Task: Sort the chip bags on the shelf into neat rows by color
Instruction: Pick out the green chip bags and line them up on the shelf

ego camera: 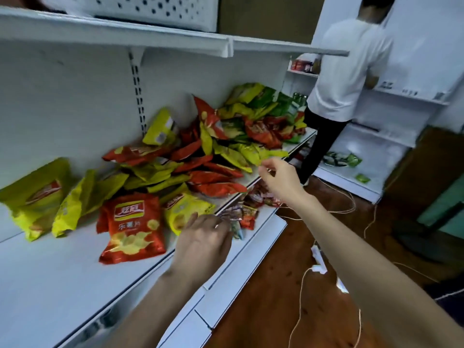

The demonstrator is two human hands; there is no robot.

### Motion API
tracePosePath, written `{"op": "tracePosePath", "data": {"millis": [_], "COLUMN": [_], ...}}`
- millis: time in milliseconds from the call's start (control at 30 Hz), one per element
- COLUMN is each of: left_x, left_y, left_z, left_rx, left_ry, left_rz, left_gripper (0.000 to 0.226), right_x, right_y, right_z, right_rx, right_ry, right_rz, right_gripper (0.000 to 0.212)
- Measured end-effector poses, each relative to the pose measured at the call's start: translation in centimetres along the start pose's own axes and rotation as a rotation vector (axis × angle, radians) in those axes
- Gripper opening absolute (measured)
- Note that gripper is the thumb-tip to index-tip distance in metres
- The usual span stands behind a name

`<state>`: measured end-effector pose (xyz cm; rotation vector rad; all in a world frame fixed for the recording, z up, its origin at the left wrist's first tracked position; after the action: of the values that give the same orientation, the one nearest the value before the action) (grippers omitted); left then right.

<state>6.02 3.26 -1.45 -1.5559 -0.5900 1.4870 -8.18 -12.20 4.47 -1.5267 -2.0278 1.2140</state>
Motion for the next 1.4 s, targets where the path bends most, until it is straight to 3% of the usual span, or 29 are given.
{"op": "tracePosePath", "data": {"millis": [633,933,1133,1267,1400], "left_x": [-31.1,-37.9,-42.5,-43.8,-44.1], "left_y": [17.8,21.7,23.5,24.0,24.2], "left_z": [1.6,-1.7,-1.1,0.4,0.6], "left_rx": [0.103,0.029,-0.003,-0.034,-0.019], "left_ry": [0.029,-0.182,-0.384,-0.449,-0.534], "left_rz": [-0.062,-0.026,0.061,0.108,0.164], "left_gripper": [0.034,0.035,0.034,0.035,0.043], "right_x": [-23.2,-38.4,-47.4,-49.9,-51.5], "right_y": [-7.7,-9.0,-8.1,-7.4,-10.4], "right_z": [19.8,20.3,19.4,18.7,20.1], "right_rx": [0.001,-0.103,-0.326,-0.276,-0.652], "right_ry": [0.085,-0.099,-0.171,-0.331,-0.287], "right_rz": [0.073,0.097,-0.141,-0.157,-0.034], "right_gripper": [0.03,0.043,0.059,0.033,0.009]}}
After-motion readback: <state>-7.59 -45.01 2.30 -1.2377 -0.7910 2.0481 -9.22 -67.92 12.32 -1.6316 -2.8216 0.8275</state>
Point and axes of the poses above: each hand's wrist, its own x-axis away from the middle knuckle, its own y-axis out of the palm, z = x × y, the point moved 3 cm from there along -x, towards the middle knuckle, and after that the axes turned 8 degrees about -z, right-handed, at the moved point
